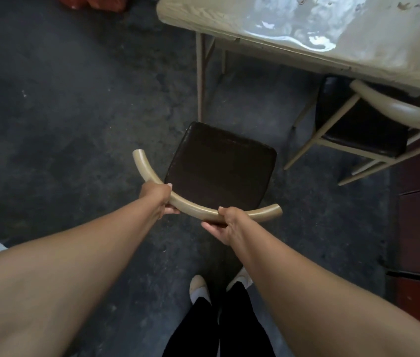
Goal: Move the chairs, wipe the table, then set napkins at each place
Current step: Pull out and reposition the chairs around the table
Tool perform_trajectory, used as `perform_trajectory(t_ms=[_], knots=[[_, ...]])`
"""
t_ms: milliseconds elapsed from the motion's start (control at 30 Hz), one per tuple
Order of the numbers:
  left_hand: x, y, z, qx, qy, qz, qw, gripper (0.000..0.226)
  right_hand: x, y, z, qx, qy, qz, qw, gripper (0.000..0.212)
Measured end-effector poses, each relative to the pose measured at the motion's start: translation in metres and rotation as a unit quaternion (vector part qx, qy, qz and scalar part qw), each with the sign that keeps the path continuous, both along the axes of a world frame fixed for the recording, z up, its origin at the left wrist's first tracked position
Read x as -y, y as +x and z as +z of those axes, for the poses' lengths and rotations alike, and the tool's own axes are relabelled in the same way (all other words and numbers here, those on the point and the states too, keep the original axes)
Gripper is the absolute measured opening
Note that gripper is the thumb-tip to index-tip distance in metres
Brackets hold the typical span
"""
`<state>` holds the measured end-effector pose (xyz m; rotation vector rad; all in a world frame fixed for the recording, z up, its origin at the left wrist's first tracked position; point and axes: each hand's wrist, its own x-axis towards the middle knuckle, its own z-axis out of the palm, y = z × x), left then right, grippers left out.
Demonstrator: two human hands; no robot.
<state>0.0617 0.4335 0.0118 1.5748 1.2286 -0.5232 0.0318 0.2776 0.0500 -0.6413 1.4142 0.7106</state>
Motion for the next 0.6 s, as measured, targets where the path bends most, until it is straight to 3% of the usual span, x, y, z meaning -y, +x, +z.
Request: perform_trajectory(t_ms=[133, 333, 600], knots=[[0.009, 0.033, -0.005, 0.037, -0.01, 0.0, 0.999, 0.037, 0.006, 0.031, -0.009, 0.052, -0.041, 0.021, 0.998, 0.045], [0.034, 0.095, -0.007, 0.05, -0.022, -0.018, 0.998, 0.038, 0.034, 0.09, -0.019, 0.06, -0.08, 0.031, 0.994, 0.046], [0.069, 0.185, -0.004, 0.09, -0.06, 0.012, 0.994, 0.052, 0.066, 0.189, -0.033, 0.082, -0.124, 0.071, 0.986, 0.051]])
